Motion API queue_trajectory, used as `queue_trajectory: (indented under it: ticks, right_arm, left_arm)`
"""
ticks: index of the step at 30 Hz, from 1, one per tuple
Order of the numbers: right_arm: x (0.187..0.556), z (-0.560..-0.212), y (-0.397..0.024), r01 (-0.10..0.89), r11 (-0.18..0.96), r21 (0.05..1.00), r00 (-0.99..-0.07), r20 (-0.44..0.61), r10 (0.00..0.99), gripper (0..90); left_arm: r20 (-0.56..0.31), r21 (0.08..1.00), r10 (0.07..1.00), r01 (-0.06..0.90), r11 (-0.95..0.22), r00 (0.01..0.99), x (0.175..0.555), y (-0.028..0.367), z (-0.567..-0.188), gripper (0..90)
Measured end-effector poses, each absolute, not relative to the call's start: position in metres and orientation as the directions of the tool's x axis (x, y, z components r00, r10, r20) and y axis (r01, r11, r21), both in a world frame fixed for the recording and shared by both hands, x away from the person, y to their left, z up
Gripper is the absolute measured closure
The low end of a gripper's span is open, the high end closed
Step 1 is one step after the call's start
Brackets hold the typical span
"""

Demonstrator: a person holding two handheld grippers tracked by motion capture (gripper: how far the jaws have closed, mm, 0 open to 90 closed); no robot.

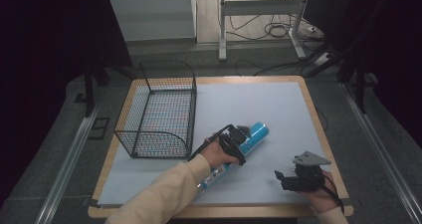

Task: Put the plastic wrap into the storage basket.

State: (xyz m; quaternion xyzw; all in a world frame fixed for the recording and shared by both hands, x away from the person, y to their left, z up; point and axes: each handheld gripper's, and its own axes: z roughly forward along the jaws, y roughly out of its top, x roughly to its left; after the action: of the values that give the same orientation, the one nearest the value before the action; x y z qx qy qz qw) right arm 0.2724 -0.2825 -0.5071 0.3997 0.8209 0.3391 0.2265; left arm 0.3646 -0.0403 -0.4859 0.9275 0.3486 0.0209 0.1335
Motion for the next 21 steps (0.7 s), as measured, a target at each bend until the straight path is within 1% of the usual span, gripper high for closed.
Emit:
queue_trajectory:
  ticks: [5, 14, 21]
  right_arm:
    - [0.273, -0.507, -0.283, 0.502, 0.451, 0.737, -0.577, -0.103, 0.81, 11.6]
    - [0.272, -0.507, -0.283, 0.499, 0.45, 0.74, -0.576, -0.105, 0.811, 11.6]
    - [0.272, -0.506, -0.283, 0.5, 0.448, 0.741, -0.574, -0.104, 0.812, 11.6]
  left_arm:
    - [-0.012, 0.259, 0.629, 0.61, -0.749, 0.777, 0.363, -0.04, -0.475, 31.1]
    - [-0.008, 0.27, 0.617, 0.596, -0.756, 0.787, 0.364, -0.032, -0.455, 31.2]
    - [-0.005, 0.284, 0.616, 0.592, -0.755, 0.788, 0.364, -0.031, -0.446, 31.2]
